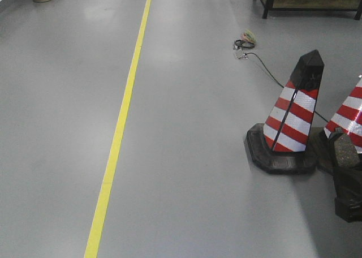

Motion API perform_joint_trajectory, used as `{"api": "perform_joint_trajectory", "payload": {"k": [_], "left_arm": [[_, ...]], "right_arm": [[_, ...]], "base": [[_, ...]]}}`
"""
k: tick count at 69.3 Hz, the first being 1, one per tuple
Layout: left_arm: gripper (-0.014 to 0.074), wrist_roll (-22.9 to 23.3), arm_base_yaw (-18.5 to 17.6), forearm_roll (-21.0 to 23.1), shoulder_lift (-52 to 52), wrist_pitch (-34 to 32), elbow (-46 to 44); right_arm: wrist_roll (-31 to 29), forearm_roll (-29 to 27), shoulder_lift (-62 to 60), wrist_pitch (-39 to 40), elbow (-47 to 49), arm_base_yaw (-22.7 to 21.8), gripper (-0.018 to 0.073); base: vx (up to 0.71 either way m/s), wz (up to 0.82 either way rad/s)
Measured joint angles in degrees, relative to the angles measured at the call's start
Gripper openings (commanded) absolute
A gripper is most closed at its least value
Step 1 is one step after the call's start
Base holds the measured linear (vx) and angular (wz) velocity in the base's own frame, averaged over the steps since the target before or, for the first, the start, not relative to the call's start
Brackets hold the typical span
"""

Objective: Move and align brake pads A on conveyor
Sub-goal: 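Drive along the yellow floor line past the striped cones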

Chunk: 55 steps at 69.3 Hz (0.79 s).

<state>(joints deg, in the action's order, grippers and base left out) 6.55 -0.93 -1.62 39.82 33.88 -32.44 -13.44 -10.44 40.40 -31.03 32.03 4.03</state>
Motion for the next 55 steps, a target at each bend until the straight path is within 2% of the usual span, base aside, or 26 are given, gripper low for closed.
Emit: {"api": "perform_joint_trajectory", "payload": {"k": [55], "left_arm": [[0.0129, 0.0, 0.0, 0.0, 0.0, 0.0, 0.0]], "right_arm": [[0.0, 0.0, 0.0, 0.0, 0.0, 0.0, 0.0083]], "base": [[0.46, -0.05]]}}
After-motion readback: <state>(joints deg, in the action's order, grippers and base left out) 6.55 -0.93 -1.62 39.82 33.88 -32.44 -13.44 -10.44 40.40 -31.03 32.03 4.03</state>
